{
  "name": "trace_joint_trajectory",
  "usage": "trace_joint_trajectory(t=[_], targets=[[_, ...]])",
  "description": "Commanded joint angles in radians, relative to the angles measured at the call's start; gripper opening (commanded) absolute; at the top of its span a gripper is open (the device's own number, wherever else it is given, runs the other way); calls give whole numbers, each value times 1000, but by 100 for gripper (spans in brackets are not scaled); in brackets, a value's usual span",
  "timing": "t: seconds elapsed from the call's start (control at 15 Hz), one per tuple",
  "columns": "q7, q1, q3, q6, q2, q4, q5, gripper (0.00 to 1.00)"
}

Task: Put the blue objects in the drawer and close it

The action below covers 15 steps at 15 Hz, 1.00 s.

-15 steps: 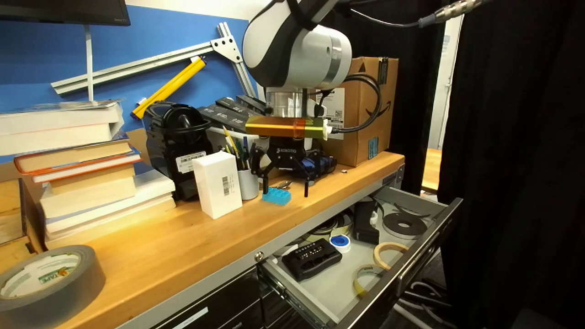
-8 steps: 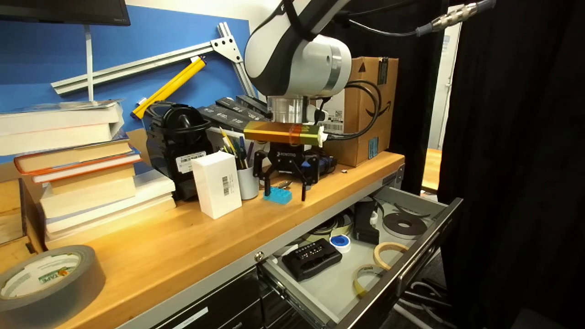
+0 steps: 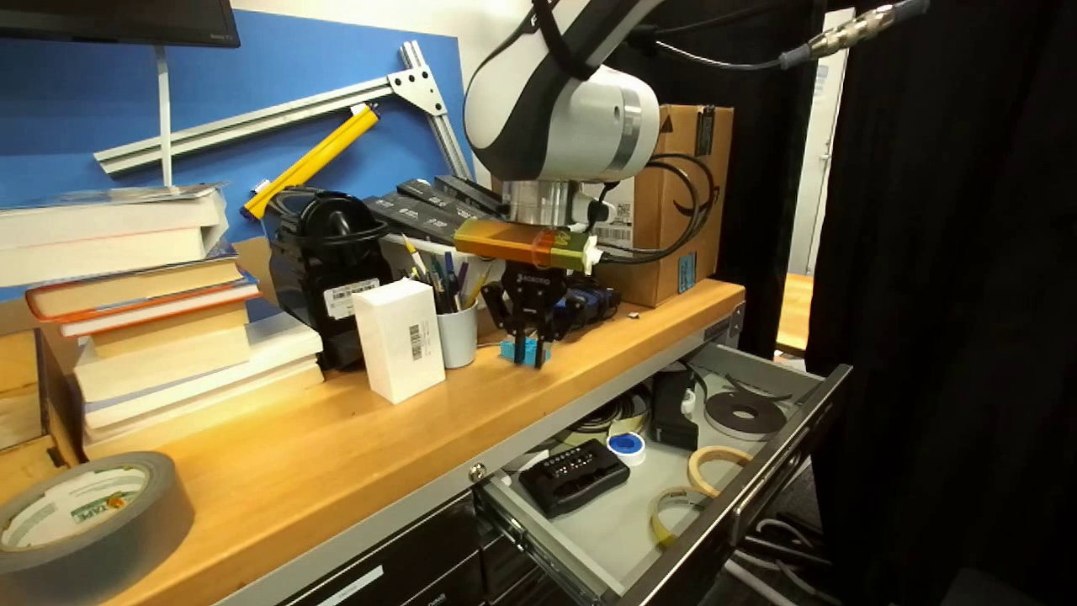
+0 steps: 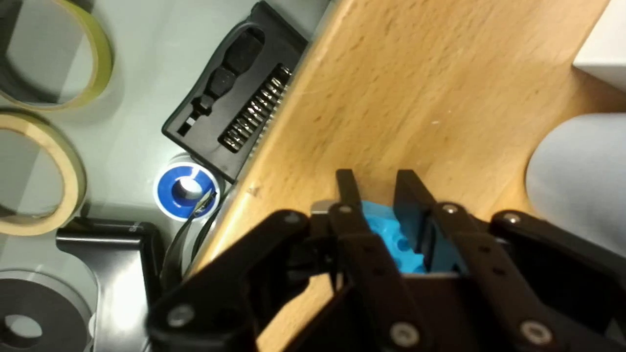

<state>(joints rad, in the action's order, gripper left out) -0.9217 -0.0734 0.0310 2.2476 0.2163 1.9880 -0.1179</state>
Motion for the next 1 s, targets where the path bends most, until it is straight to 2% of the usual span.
trace_joint_trajectory(t=[0.0,0.07,0.2,0.27,0.53,0.73,0.93], targets=[[-31,-5,-21,29,-50,68,5,6],[-30,-3,-23,28,-62,84,1,2],[-27,2,-24,30,-91,118,-8,5],[-19,5,-22,26,-101,130,-19,21],[-46,3,-14,29,-137,156,-43,54],[-165,-8,-9,44,-167,170,-36,76],[-307,-12,-3,119,-170,175,-19,98]])
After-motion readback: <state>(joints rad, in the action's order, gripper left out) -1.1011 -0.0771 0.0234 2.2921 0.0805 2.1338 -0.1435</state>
